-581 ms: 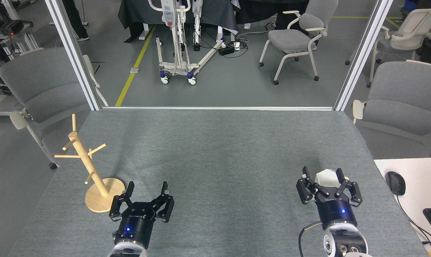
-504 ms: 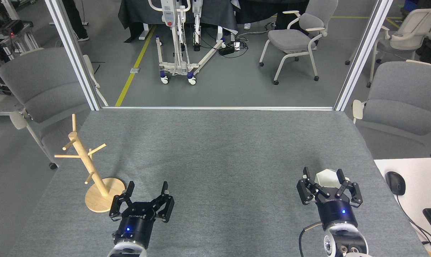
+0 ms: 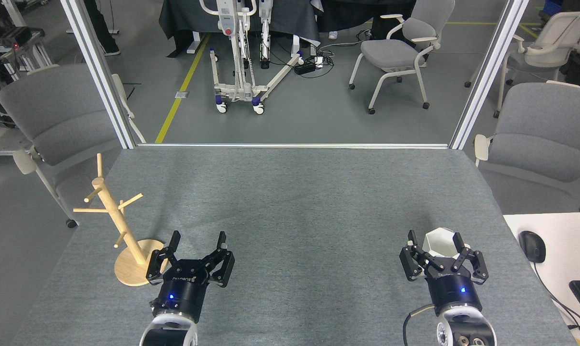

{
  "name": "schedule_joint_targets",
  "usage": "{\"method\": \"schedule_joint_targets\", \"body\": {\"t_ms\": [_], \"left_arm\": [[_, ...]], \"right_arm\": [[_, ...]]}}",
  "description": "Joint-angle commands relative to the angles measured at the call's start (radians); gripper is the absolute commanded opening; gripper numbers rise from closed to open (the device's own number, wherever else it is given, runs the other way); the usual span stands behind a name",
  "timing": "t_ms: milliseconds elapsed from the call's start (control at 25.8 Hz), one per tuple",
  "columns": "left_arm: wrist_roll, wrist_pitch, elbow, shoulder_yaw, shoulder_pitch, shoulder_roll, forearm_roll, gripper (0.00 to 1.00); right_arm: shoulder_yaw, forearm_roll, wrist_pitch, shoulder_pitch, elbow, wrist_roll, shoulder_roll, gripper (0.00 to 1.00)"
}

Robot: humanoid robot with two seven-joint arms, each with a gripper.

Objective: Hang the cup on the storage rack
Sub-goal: 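Close the right gripper around the white hexagonal cup rim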

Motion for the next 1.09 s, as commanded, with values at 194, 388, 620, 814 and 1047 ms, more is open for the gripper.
{"method": "schedule_joint_targets", "body": {"t_ms": [194,388,620,814,1047], "left_arm": [[0.003,-0.003,-0.002,-0.001,0.006,0.008,0.001,0.99],[0.001,-0.001,0.000,-0.001,0.008,0.008,-0.001,0.99],[0.001,-0.001,0.003,-0.001,0.006,0.008,-0.001,1.00],[0.001,-0.001,0.007,-0.001,0.006,0.008,-0.001,0.99],[0.001,-0.001,0.017,-0.001,0.008,0.008,-0.001,0.99]], "right_arm": [[0.001,-0.002,-0.003,-0.009,-0.003,-0.005,-0.011,1.00],[0.008,0.001,-0.002,-0.012,-0.015,-0.002,-0.013,1.00],[0.008,0.000,-0.003,-0.029,-0.023,-0.001,-0.005,1.00],[0.007,0.000,-0.002,-0.039,-0.026,0.001,-0.011,1.00],[0.011,0.006,-0.005,-0.009,-0.037,-0.004,-0.004,1.00]]}}
